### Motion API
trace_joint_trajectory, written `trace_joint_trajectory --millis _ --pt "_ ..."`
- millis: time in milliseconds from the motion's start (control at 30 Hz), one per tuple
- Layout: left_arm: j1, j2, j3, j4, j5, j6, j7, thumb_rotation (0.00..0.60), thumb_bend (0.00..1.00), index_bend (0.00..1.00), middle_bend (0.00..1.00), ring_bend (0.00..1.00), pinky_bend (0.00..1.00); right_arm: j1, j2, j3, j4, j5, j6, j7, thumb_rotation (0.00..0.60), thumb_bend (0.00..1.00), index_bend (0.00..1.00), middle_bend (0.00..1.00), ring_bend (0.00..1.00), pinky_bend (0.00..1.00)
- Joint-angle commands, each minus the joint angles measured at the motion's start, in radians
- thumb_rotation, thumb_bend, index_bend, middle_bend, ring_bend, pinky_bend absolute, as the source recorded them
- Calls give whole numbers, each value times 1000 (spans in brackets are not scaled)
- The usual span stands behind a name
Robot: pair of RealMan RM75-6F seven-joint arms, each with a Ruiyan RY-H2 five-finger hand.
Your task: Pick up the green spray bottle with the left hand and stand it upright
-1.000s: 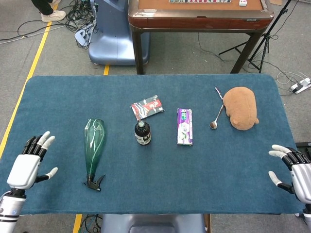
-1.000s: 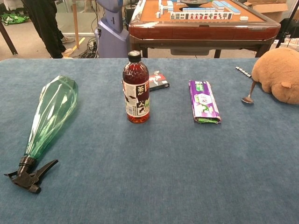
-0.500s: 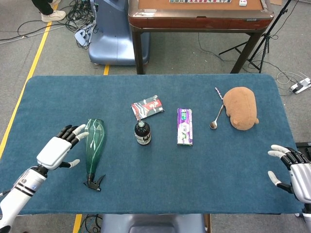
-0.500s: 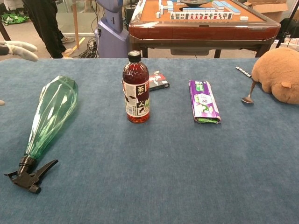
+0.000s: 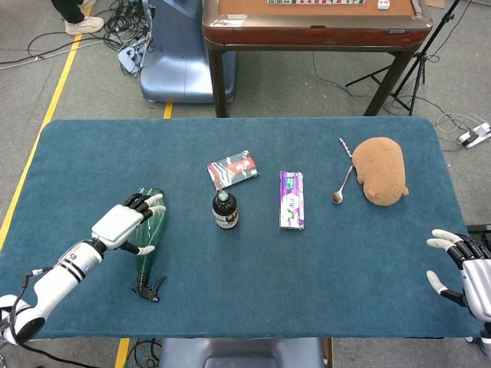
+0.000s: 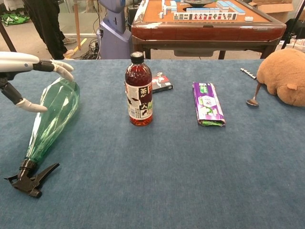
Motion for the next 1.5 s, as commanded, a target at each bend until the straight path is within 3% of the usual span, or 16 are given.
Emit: trace_joint_trajectory --millis 33,467,767,1200,1500 --pt "-37 -32 -6 37 -53 -47 14 394 232 147 37 0 0 -2 2 0 -1 2 2 0 600 270 318 244 184 295" --pt "-116 -92 12 101 -140 -129 106 395 232 155 61 0 0 -13 1 -1 9 9 11 14 600 270 318 245 184 295" --pt "-153 -108 31 164 -331 -184 228 396 232 155 76 0 0 -14 -4 0 18 11 9 21 600 270 318 245 184 295" --pt "-154 -8 70 104 -506 -220 219 362 232 155 136 0 0 -8 -6 3 16 7 2 17 600 270 318 245 184 295" --pt "-109 51 92 44 -476 -150 193 364 231 155 137 0 0 -10 -6 3 17 2 8 19 600 270 318 245 184 295"
